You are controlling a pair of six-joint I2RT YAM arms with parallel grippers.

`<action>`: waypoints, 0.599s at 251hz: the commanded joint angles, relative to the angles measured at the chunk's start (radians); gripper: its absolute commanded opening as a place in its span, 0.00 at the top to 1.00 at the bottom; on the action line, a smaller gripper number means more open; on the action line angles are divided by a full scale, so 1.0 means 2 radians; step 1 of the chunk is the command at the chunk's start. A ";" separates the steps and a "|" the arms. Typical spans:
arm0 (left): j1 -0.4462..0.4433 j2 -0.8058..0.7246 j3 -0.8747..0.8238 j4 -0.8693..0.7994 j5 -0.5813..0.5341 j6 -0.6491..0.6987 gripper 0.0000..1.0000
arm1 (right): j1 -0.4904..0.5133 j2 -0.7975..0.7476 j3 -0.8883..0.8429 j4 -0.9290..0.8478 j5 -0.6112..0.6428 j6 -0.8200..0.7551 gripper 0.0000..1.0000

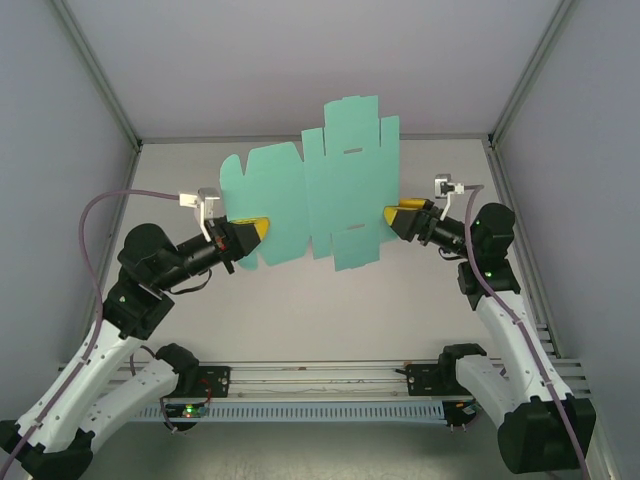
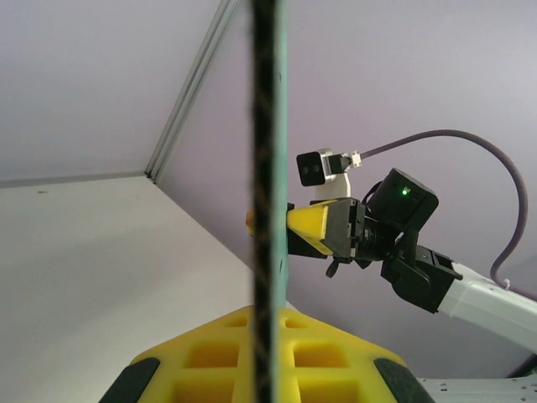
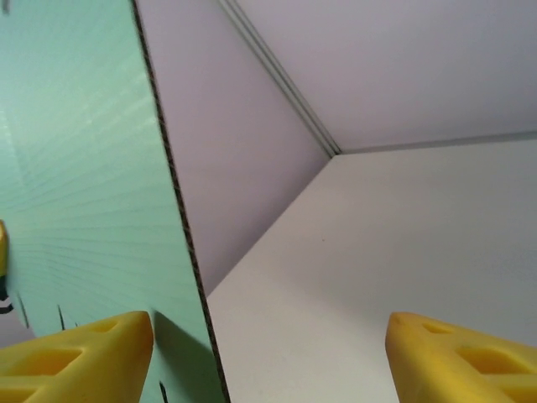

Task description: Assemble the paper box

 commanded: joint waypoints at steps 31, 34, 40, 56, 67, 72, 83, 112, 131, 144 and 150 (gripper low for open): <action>-0.003 0.005 -0.005 0.041 0.003 -0.011 1.00 | 0.005 -0.002 0.029 0.069 -0.047 0.035 0.47; -0.003 0.006 -0.005 0.041 0.002 -0.010 1.00 | 0.006 -0.002 0.029 0.068 -0.047 0.035 0.49; -0.003 0.006 -0.006 0.041 0.001 -0.009 1.00 | 0.008 -0.003 0.028 0.067 -0.046 0.035 0.53; -0.003 0.007 -0.007 0.041 -0.005 -0.009 1.00 | 0.014 -0.003 0.030 0.059 -0.044 0.034 0.63; -0.003 0.008 -0.007 0.039 -0.008 -0.007 1.00 | 0.019 -0.002 0.032 0.054 -0.046 0.027 0.68; -0.003 0.009 -0.006 0.037 -0.010 -0.007 1.00 | 0.021 -0.002 0.033 0.051 -0.046 0.025 0.70; -0.003 0.009 -0.007 0.034 -0.014 -0.005 1.00 | 0.024 -0.002 0.035 0.045 -0.045 0.019 0.75; -0.003 0.009 -0.012 0.032 -0.032 -0.004 1.00 | 0.031 -0.002 0.045 0.005 -0.034 -0.011 0.87; -0.003 0.010 -0.016 0.032 -0.039 -0.004 1.00 | 0.035 0.000 0.049 -0.006 -0.037 -0.024 0.90; -0.003 0.011 -0.018 0.035 -0.041 -0.004 1.00 | 0.039 0.004 0.050 -0.004 -0.046 -0.026 0.91; -0.003 0.012 -0.020 0.036 -0.043 -0.004 1.00 | 0.042 0.006 0.051 -0.004 -0.051 -0.029 0.92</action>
